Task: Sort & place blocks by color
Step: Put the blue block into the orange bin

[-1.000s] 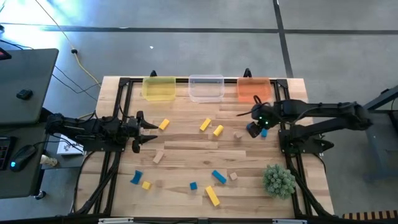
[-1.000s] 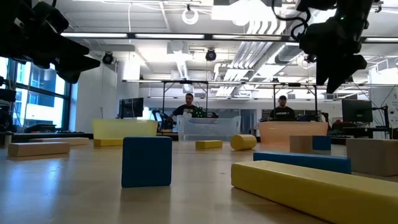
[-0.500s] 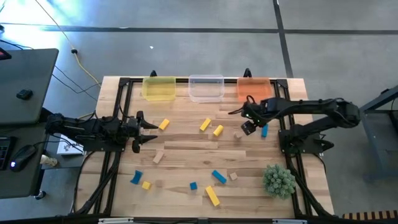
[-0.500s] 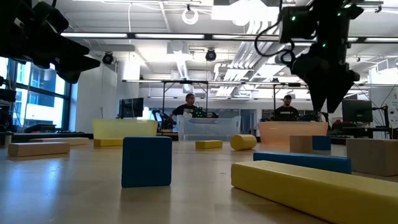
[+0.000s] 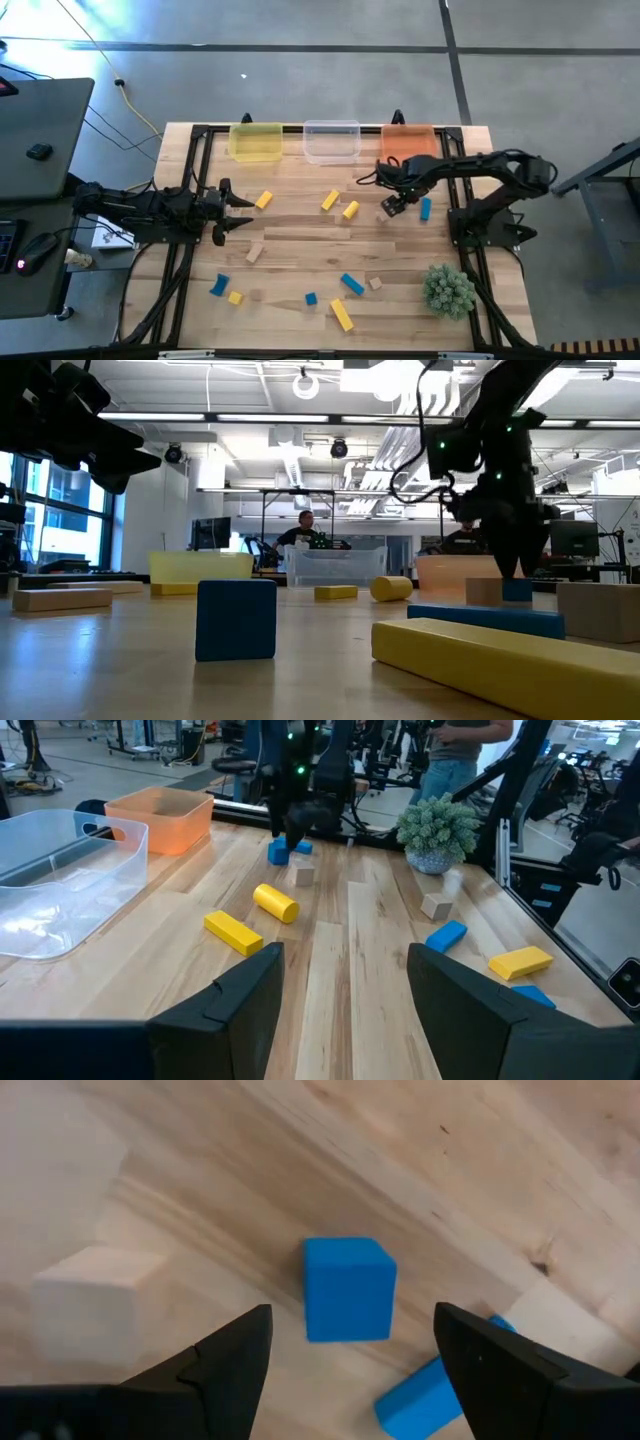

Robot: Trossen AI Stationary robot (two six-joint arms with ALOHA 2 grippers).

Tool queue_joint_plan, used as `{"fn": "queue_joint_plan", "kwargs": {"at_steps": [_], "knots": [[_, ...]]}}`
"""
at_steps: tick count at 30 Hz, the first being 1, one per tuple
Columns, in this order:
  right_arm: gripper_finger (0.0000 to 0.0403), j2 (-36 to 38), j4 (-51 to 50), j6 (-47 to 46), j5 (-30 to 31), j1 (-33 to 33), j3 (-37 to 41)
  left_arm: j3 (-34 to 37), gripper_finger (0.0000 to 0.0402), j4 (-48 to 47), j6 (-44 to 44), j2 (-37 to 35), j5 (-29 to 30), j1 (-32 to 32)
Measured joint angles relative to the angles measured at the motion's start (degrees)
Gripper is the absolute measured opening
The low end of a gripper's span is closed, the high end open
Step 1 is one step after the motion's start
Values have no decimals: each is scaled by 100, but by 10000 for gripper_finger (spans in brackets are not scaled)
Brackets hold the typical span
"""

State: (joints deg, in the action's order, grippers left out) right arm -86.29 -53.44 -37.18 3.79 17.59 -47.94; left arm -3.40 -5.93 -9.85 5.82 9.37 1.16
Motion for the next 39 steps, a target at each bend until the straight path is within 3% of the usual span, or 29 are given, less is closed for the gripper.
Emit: {"fn": "queue_joint_plan", "kwargs": {"at_steps": [12, 18, 25, 33, 39], "knots": [[259, -578, 488, 7, 87, 118, 0, 0, 202, -2, 39, 1, 9, -2], [199, -604, 446, -5, -63, 118, 0, 0, 202, 2, 1000, 0, 61, 0], [110, -593, 438, -40, -227, 118, -7, 0, 202, 4, 922, 2, 67, 0], [110, -348, 290, -174, -635, 87, -64, 0, 202, 4, 855, 2, 68, 0], [110, 54, 76, -198, -310, -19, -555, 0, 202, 7, 843, 0, 68, 0]]}}
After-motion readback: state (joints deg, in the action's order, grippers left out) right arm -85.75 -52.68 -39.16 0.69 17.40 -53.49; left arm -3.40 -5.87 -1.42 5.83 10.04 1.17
